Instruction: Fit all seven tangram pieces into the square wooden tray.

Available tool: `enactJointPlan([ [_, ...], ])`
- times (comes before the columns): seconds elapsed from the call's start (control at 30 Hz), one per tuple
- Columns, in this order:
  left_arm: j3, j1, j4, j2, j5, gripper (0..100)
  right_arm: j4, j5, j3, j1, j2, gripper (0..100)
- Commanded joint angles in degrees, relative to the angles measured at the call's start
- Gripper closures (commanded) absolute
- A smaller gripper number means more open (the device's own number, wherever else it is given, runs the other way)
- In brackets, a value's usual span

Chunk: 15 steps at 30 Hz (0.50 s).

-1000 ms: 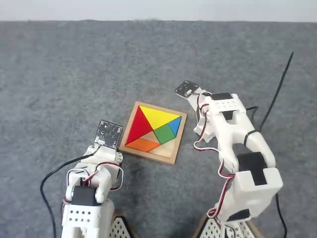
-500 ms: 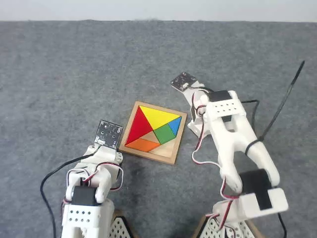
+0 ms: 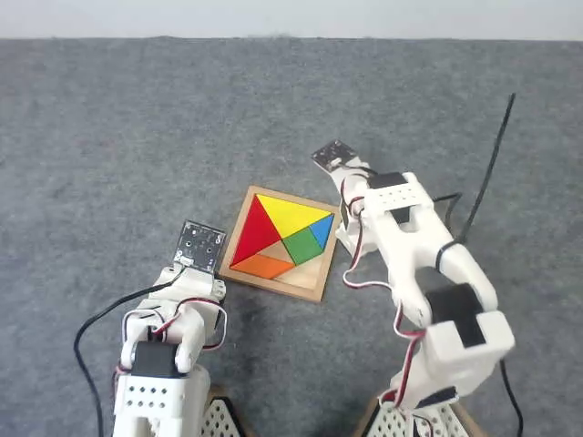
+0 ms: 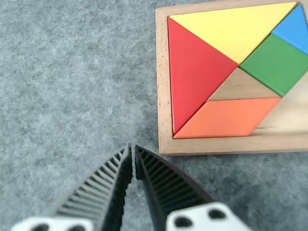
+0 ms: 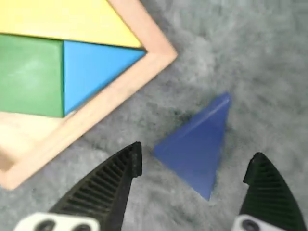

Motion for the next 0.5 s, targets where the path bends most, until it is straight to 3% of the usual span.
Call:
enactJointPlan([
  [0.0,-0.4,-0.2,0.3,-0.7,0.4,99,-1.6,-4.2,-1.5,0.3,0.7,65.8],
  [0.13,-0.4,-0.2,0.3,-0.7,0.4,99,-1.5,-9.4,-4.5,2.0,2.8,65.9],
  [0.47,-0.4,-0.2,0.3,-0.7,0.4,99,-1.7,-14.2,-6.6,3.6,5.4,66.0],
])
